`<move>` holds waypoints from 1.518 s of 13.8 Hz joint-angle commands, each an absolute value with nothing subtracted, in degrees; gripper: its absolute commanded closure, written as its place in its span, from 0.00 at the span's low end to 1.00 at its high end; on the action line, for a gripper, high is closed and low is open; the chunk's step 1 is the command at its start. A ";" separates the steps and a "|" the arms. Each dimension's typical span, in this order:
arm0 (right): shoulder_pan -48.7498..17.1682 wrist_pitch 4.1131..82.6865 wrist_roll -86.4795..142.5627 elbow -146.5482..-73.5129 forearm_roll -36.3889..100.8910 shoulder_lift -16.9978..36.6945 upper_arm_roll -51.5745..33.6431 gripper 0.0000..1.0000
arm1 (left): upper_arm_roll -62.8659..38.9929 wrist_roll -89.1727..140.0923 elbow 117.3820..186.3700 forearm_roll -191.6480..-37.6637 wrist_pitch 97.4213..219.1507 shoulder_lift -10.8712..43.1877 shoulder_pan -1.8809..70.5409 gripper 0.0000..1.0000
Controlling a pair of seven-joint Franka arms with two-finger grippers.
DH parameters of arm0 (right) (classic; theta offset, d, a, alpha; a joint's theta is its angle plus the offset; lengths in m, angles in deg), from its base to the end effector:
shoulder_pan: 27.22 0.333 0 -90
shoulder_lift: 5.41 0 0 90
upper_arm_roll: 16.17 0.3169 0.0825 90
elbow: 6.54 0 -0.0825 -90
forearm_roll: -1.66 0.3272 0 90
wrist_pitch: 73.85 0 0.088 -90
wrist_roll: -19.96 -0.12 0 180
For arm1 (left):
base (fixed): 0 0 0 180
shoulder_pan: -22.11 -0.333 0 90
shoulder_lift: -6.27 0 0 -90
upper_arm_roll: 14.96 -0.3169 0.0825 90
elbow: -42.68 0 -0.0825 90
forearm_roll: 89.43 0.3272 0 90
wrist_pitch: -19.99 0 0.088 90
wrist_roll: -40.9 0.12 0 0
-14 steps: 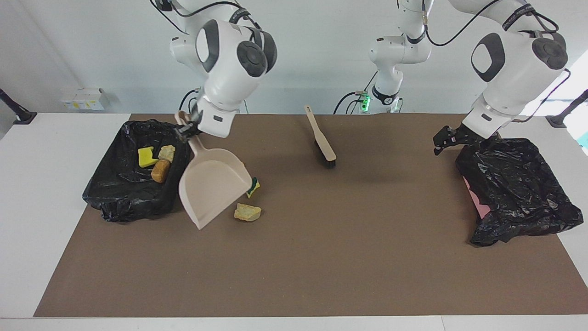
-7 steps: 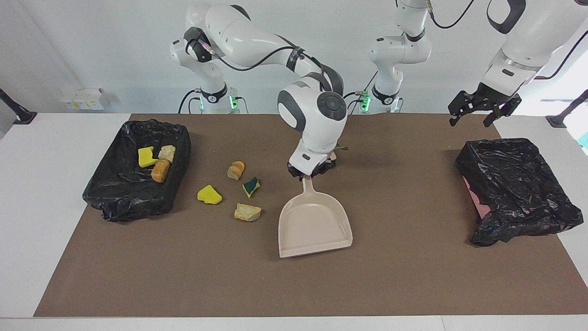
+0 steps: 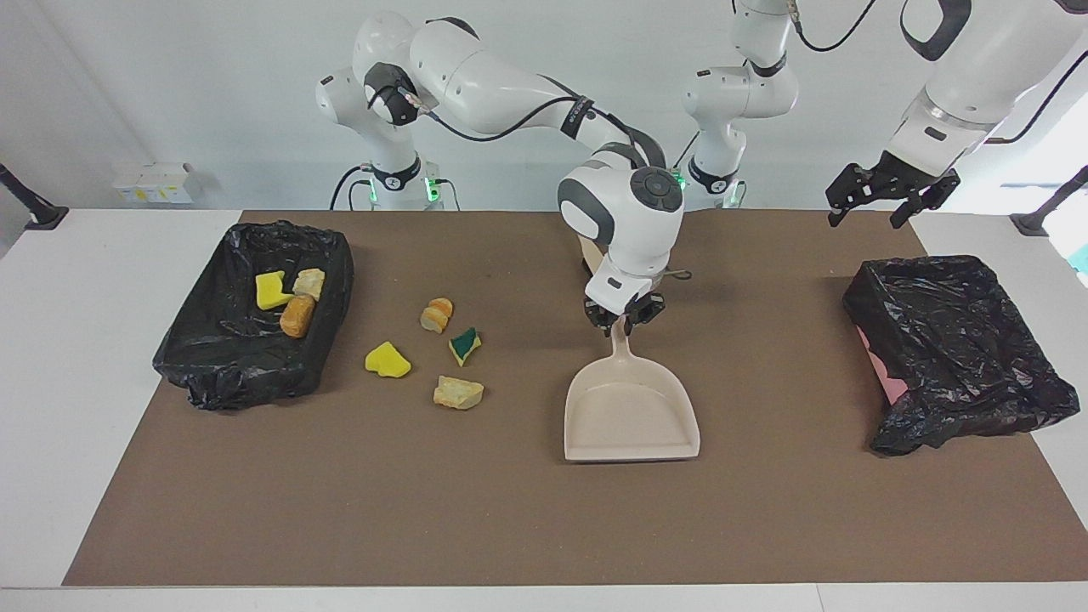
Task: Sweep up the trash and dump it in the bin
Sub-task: 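Return the dustpan to the mat center with the right gripper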
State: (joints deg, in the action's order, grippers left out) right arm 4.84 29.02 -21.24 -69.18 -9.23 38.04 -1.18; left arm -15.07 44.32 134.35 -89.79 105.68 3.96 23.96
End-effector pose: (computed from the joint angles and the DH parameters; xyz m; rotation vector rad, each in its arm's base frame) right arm 0.5270 0.4553 0.3798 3.1115 0.1271 -0.0339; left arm 0.4758 -0.0152 0.6137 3.1295 -0.1414 -0.1002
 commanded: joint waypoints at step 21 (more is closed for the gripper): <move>16.90 44.71 -18.63 -133.27 11.76 -4.00 -0.96 0.00 | -14.88 43.98 134.17 -88.55 105.07 3.64 23.26 0.00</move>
State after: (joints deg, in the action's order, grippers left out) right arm 16.47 42.24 -21.09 -130.03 9.15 -2.20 -0.77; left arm -15.28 44.30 134.36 -89.64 105.67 3.95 23.88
